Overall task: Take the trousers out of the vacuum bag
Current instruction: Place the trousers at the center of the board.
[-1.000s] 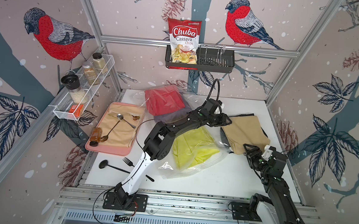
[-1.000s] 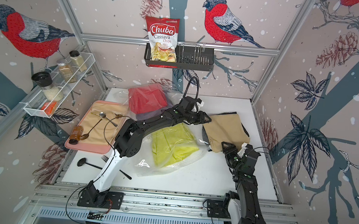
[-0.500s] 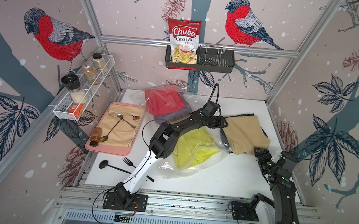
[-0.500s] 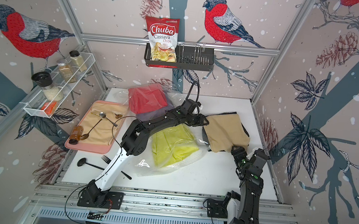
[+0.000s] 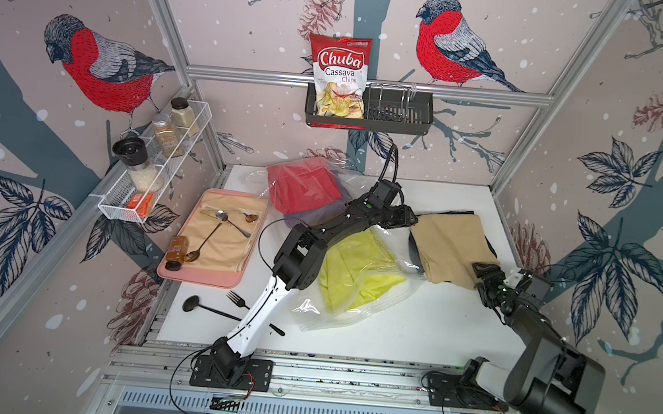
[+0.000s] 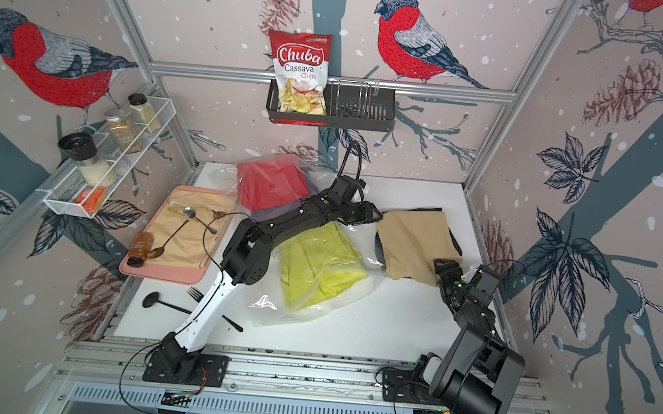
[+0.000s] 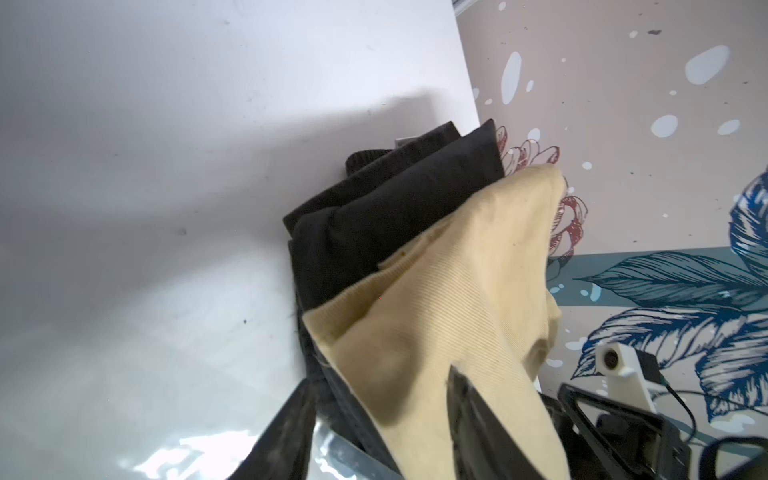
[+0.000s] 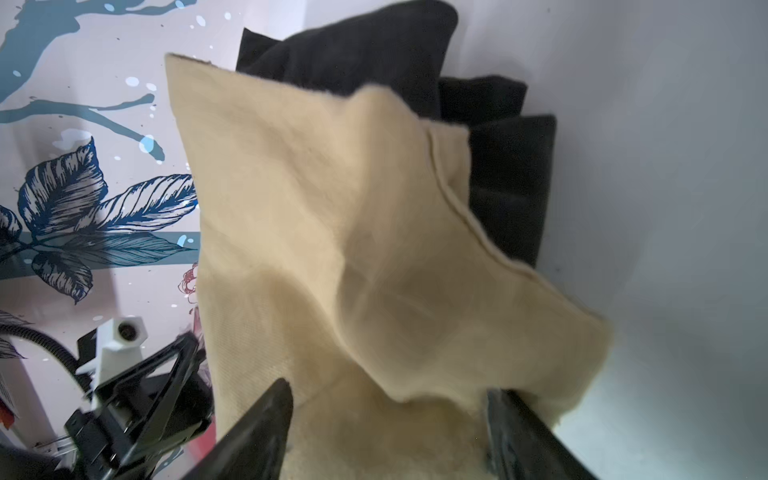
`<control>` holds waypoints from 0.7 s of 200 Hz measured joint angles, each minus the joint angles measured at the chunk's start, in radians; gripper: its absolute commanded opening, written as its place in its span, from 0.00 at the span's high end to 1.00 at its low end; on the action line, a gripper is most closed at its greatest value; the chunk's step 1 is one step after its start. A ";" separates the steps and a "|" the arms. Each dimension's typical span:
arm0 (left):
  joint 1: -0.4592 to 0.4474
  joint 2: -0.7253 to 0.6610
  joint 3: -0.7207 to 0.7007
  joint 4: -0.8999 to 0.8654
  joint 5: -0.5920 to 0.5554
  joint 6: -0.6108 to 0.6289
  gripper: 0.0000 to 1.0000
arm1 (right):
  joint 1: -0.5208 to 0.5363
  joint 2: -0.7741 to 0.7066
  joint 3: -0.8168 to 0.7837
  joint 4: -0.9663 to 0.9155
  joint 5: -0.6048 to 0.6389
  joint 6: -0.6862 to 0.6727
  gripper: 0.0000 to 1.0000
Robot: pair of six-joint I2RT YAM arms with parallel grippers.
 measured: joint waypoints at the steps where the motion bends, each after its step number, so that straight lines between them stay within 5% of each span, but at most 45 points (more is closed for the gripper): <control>1: 0.000 -0.006 -0.005 0.000 0.002 0.002 0.44 | 0.000 0.004 0.002 0.002 0.000 0.000 0.26; 33: -0.014 -0.109 -0.064 -0.003 0.050 0.047 0.45 | 0.000 0.093 0.060 0.035 0.001 -0.003 0.27; 80: -0.127 -0.154 -0.102 -0.040 0.141 0.113 0.58 | 0.002 0.054 0.082 0.035 0.018 -0.005 0.27; 140: -0.220 -0.030 -0.053 -0.008 0.185 0.082 0.59 | 0.034 -0.045 0.033 0.033 0.037 -0.006 0.29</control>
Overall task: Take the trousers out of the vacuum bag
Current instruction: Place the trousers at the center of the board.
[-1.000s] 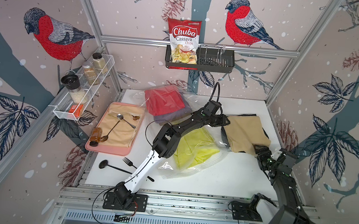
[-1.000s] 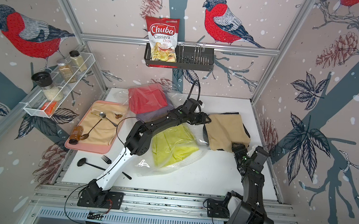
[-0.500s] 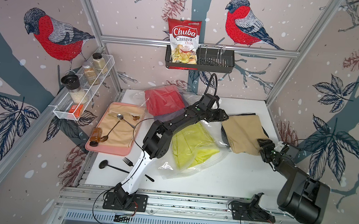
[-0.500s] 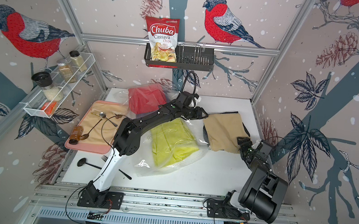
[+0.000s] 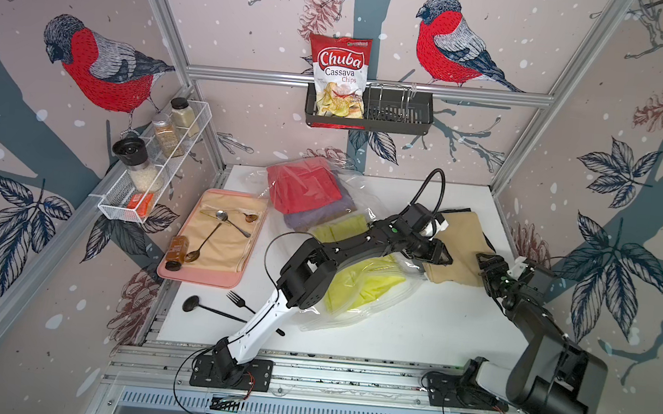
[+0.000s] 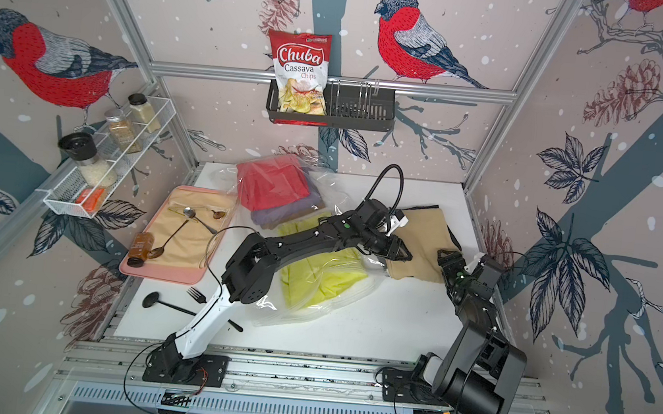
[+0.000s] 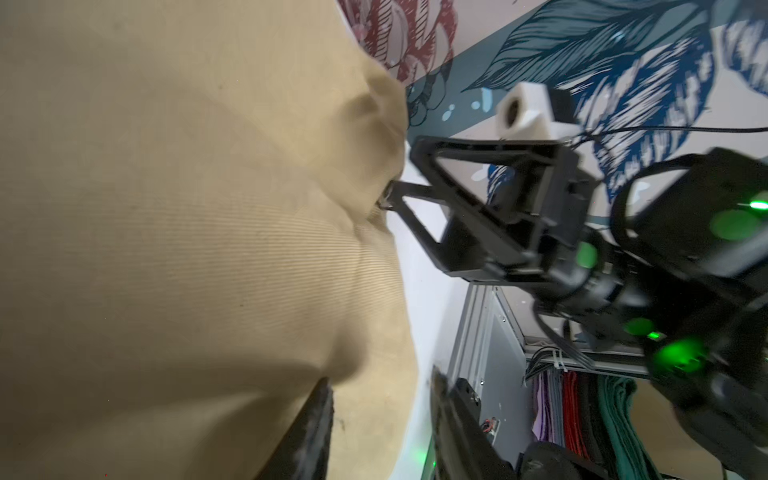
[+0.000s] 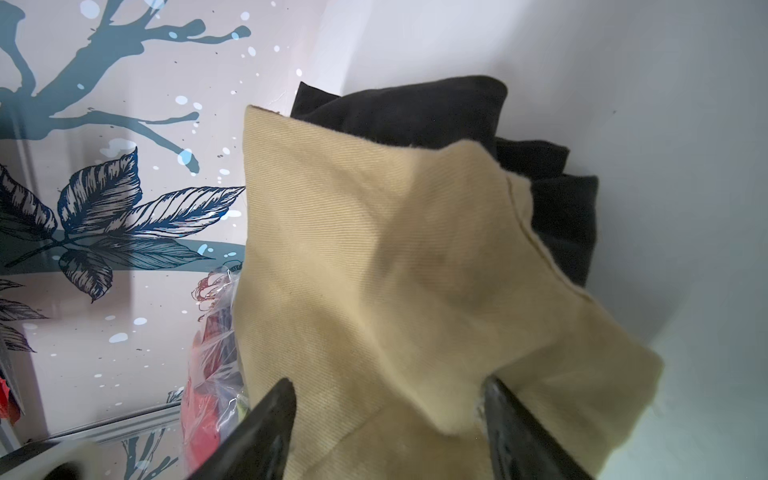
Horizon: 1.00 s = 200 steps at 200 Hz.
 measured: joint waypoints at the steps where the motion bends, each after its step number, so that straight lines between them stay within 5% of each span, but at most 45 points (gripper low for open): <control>1: 0.000 0.005 0.003 -0.002 0.000 0.000 0.59 | 0.000 -0.001 0.000 0.000 0.000 0.000 0.30; 40: 0.003 0.101 0.095 -0.083 -0.042 0.006 0.60 | 0.010 -0.050 -0.010 -0.002 0.006 -0.015 0.31; 95: 0.021 0.053 0.092 -0.126 -0.090 0.008 0.52 | 0.057 -0.163 -0.023 -0.032 -0.003 -0.019 0.32; 146: 0.091 -0.251 -0.171 -0.086 -0.140 0.024 0.42 | 0.208 -0.334 -0.040 -0.103 -0.065 -0.019 0.33; 200: 0.145 -0.546 -0.506 -0.118 -0.308 0.124 0.30 | 0.511 -0.514 -0.124 -0.155 -0.023 0.073 0.37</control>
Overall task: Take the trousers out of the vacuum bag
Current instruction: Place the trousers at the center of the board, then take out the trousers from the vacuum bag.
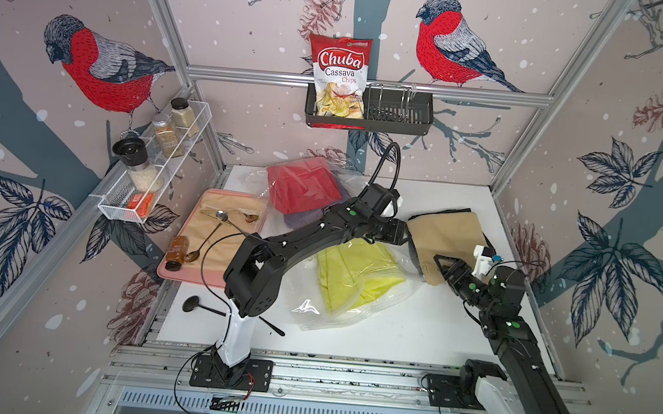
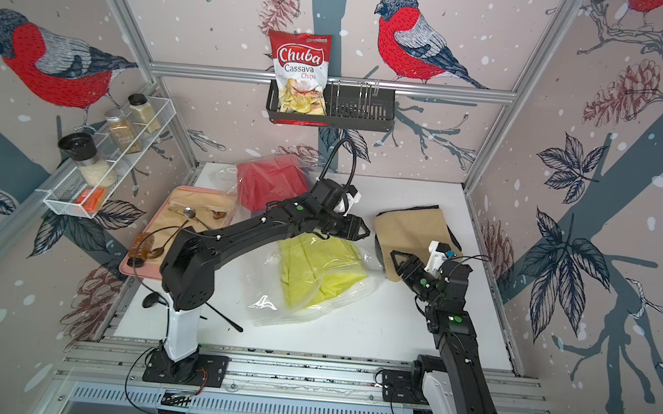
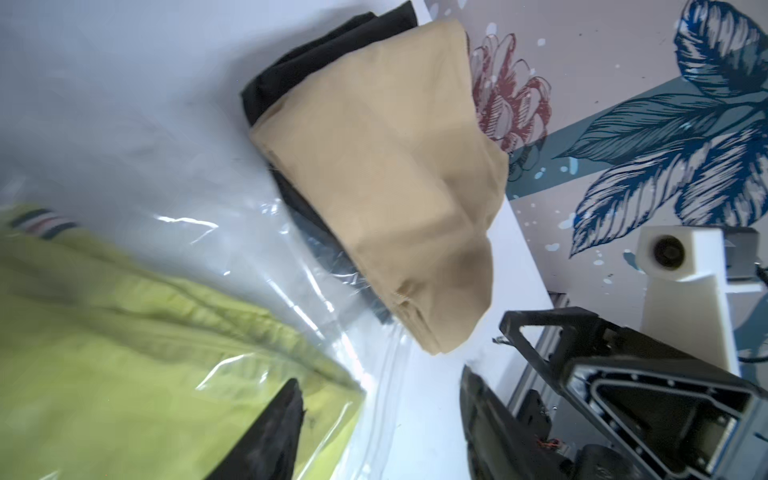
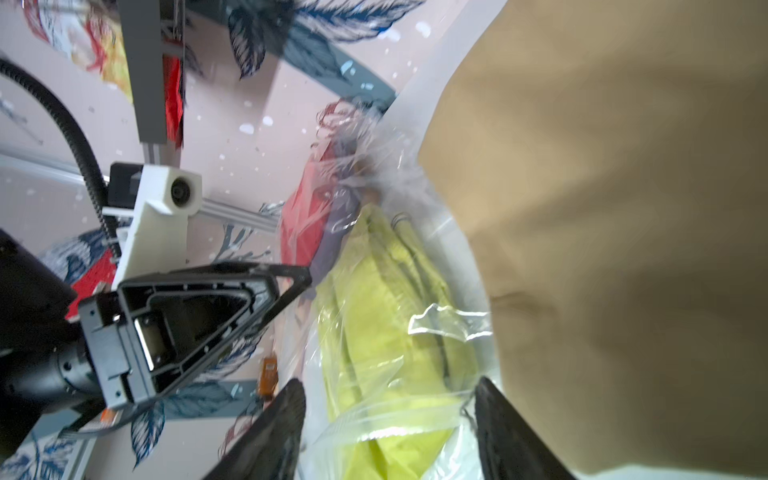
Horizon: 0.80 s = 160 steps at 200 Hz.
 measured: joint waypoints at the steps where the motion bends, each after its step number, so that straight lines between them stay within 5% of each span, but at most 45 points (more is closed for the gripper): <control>1: 0.000 -0.003 -0.004 -0.002 -0.002 0.001 0.30 | 0.006 -0.002 -0.002 0.000 0.002 0.002 0.38; 53: 0.082 -0.218 -0.300 0.010 -0.073 0.027 0.04 | 0.355 -0.040 -0.189 0.098 0.178 0.217 0.42; 104: 0.138 -0.392 -0.507 0.099 -0.088 0.069 0.04 | 0.588 0.169 -0.233 0.318 0.354 0.359 0.38; 160: 0.153 -0.451 -0.581 0.146 -0.101 0.086 0.04 | 0.684 0.453 -0.191 0.555 0.462 0.433 0.35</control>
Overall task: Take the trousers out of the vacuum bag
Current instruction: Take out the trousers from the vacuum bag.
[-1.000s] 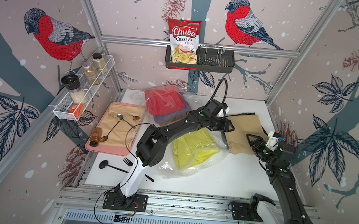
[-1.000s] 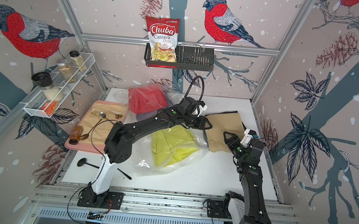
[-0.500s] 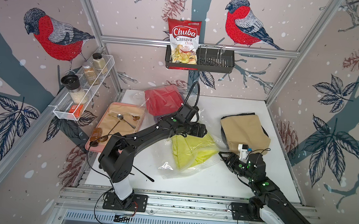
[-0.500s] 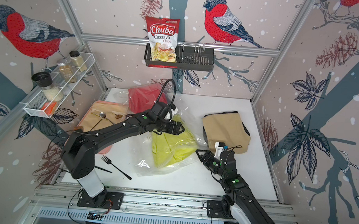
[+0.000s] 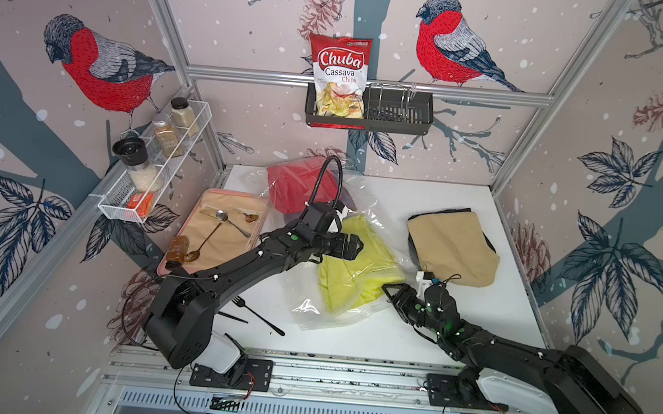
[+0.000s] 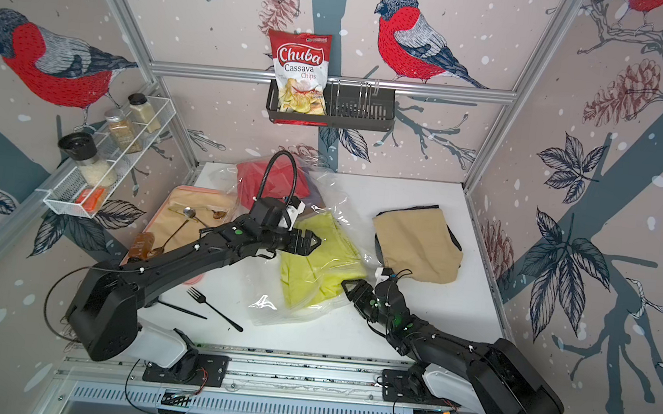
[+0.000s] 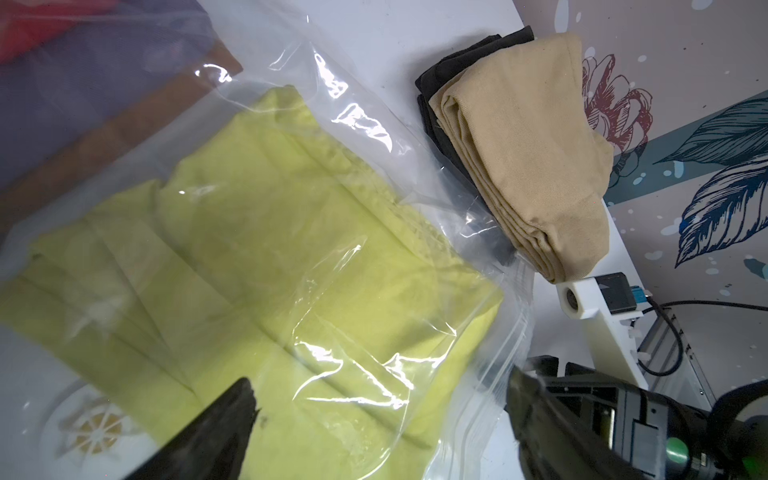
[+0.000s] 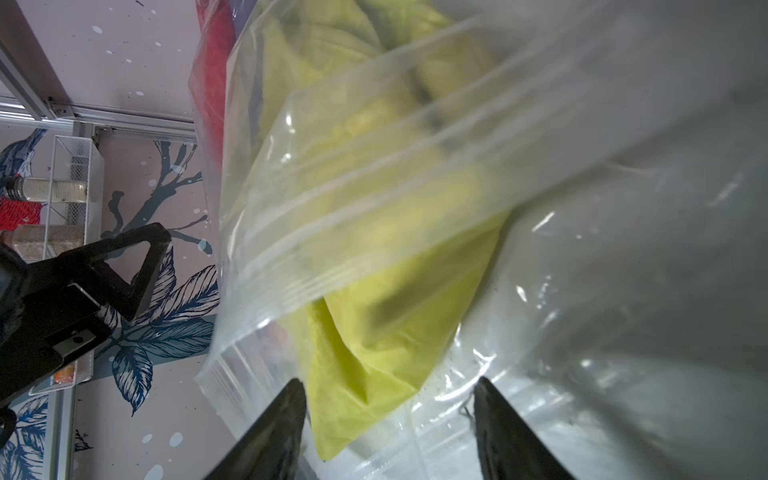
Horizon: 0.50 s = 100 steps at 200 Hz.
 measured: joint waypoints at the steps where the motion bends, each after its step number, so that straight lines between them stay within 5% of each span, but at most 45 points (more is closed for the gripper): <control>1: 0.000 -0.001 -0.001 0.000 0.000 0.000 0.04 | 0.001 0.003 0.002 0.003 0.001 0.000 0.35; 51: 0.005 -0.005 -0.022 0.010 0.000 0.001 0.04 | 0.037 0.209 0.051 0.149 0.055 0.042 0.36; 100: 0.005 -0.005 -0.032 0.016 0.000 0.000 0.04 | 0.060 0.262 0.060 0.185 0.097 0.084 0.36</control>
